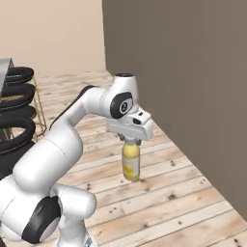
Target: There is a wine glass and glass cup on the dining counter. Place the wine bottle next to the wine glass and the juice bottle next to the glass cup.
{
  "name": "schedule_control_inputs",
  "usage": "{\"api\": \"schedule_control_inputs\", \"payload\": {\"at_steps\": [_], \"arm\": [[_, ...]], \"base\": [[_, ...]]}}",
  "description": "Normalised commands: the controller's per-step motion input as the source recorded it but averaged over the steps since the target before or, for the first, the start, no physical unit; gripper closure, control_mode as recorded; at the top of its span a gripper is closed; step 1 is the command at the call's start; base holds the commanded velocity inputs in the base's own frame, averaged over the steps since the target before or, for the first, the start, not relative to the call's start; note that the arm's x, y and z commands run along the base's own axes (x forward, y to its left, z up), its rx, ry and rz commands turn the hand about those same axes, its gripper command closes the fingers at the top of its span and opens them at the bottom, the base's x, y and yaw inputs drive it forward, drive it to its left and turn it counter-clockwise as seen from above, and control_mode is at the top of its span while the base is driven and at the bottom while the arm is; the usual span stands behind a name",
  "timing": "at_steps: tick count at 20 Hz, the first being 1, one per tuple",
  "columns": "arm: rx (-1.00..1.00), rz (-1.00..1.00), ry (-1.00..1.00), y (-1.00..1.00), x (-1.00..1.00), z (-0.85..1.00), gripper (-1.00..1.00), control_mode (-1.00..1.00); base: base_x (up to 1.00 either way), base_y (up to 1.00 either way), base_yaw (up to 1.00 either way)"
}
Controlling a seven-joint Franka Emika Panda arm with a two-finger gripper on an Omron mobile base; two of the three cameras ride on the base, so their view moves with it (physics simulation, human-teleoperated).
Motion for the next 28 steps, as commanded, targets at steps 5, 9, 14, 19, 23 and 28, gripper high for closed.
{"api": "schedule_control_inputs", "payload": {"at_steps": [5, 9, 14, 19, 23, 28], "arm": [[0.00, 0.00, 0.00, 0.00, 0.00, 0.00, 1.00, 1.00], [0.00, 0.00, 0.00, 0.00, 0.00, 0.00, 1.00, 1.00], [0.00, 0.00, 0.00, 0.00, 0.00, 0.00, 1.00, 1.00], [0.00, 0.00, 0.00, 0.00, 0.00, 0.00, 1.00, 1.00], [0.00, 0.00, 0.00, 0.00, 0.00, 0.00, 1.00, 1.00], [0.00, 0.00, 0.00, 0.00, 0.00, 0.00, 1.00, 1.00]], "base": [[0.69, -0.15, 0.38], [0.69, -0.21, 0.35], [0.69, -0.23, 0.31], [0.70, -0.24, 0.32], [0.69, -0.26, 0.34], [0.69, -0.26, 0.34]]}}
